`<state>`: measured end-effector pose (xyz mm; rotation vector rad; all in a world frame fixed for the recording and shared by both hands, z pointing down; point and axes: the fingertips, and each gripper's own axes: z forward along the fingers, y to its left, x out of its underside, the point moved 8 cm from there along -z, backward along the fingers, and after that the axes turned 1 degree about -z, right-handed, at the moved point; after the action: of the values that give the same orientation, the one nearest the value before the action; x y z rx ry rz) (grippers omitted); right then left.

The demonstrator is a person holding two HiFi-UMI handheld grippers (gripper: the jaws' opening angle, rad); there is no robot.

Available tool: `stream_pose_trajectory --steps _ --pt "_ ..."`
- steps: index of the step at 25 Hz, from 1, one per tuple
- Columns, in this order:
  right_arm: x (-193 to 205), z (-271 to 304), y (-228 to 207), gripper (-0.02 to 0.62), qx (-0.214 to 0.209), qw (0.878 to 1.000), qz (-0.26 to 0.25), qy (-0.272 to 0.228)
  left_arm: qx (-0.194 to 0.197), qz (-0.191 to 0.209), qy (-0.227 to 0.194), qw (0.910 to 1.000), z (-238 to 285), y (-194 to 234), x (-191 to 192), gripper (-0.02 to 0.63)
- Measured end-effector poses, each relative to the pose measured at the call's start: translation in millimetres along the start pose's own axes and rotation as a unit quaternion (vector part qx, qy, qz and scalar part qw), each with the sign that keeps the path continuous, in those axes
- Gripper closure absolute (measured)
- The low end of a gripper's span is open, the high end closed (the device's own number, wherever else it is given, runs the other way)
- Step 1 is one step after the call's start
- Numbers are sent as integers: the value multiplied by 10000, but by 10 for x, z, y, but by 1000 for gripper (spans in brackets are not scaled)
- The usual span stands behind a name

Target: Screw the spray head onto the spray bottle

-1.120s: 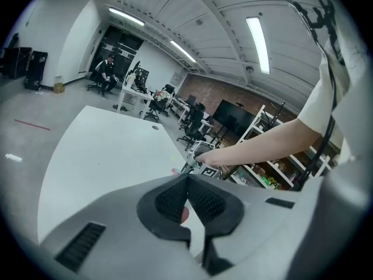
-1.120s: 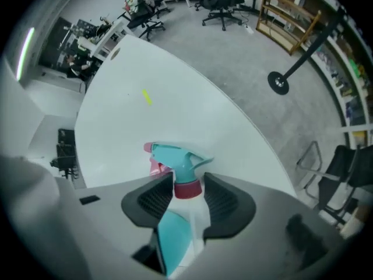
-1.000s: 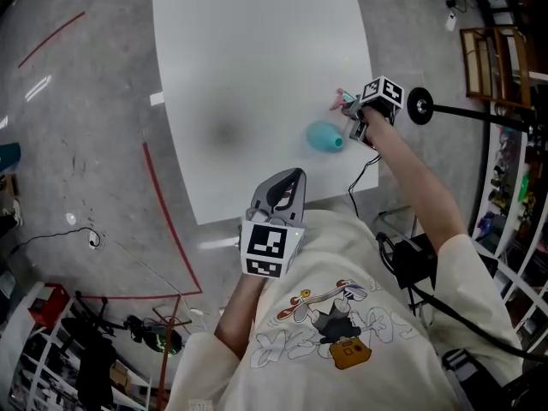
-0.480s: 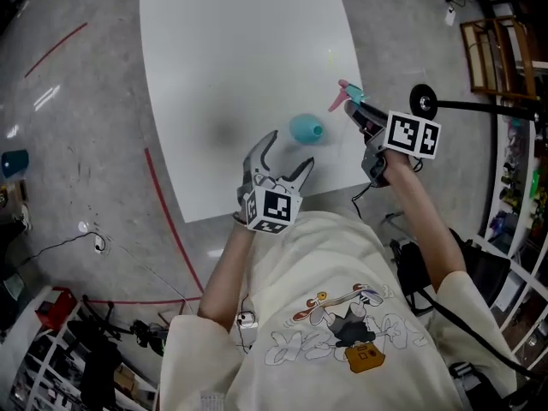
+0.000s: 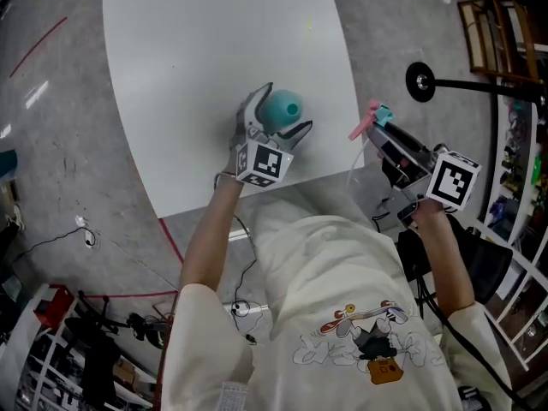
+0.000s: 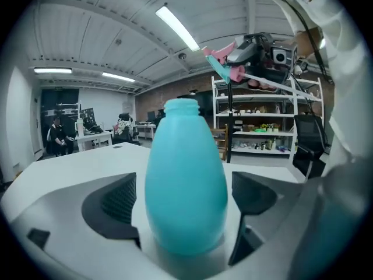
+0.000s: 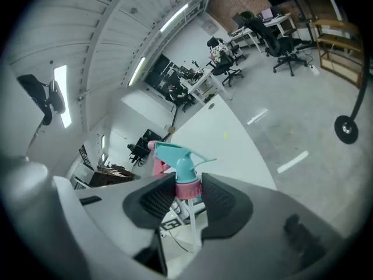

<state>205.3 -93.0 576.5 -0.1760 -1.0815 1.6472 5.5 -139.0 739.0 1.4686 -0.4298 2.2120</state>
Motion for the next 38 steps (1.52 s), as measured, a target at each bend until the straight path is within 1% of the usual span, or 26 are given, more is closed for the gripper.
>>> stream_pose_trajectory --steps 3,5,8,9,10,13,15,16,19,21,23,25,27,30,33,35,37,38 --pt "140 120 9 456 -160 9997 198 8 132 -271 -167 9994 69 60 108 115" --pt "206 173 39 456 -244 9994 227 18 324 -326 -44 9989 93 52 128 115" --pt "185 111 82 456 -287 9993 254 16 552 -312 155 9979 168 -25 21 125" --pt "169 109 121 456 -292 9994 209 13 560 -274 181 9979 171 -29 -8 160" --pt "145 129 166 456 -303 9995 126 11 547 -236 200 9980 172 -20 -22 167" --pt "11 212 286 456 -441 9989 -101 -112 519 -134 386 9978 204 -16 -59 175" --pt "-119 156 401 456 -622 9970 -294 -358 655 -97 527 9964 170 -111 -209 175" --pt "-209 86 485 456 -717 9950 -491 -498 748 -41 566 9956 125 -180 -331 175" --pt "-541 -227 872 456 -1094 9824 -1205 -913 957 217 699 9927 -115 -349 -750 175" --pt "-736 -479 1195 456 -1482 9697 -1540 -1184 960 366 809 9914 -326 -399 -1035 175" --pt "-886 -709 1474 456 -1876 9556 -1769 -1423 888 465 875 9911 -519 -415 -1318 175" --pt "-962 -897 1653 456 -2226 9443 -1827 -1594 833 462 913 9913 -676 -464 -1569 175" --pt "-969 -1067 1748 456 -2469 9372 -1781 -1703 833 481 904 9913 -808 -586 -1792 175" --pt "-1019 -1237 1847 456 -2680 9270 -1867 -1846 775 716 863 9907 -936 -708 -2102 175" --pt "-1052 -1325 1929 456 -2916 9159 -1954 -1949 713 875 918 9894 -1032 -776 -2291 175" --pt "-999 -1404 1985 456 -2992 9107 -2081 -1942 753 763 983 9894 -1095 -865 -2375 175" --pt "-915 -1465 2048 456 -3040 9078 -2211 -1857 865 475 1159 9883 -1164 -929 -2448 175" --pt "-872 -1483 2075 456 -3062 9074 -2253 -1793 989 271 1222 9872 -1206 -955 -2490 174"
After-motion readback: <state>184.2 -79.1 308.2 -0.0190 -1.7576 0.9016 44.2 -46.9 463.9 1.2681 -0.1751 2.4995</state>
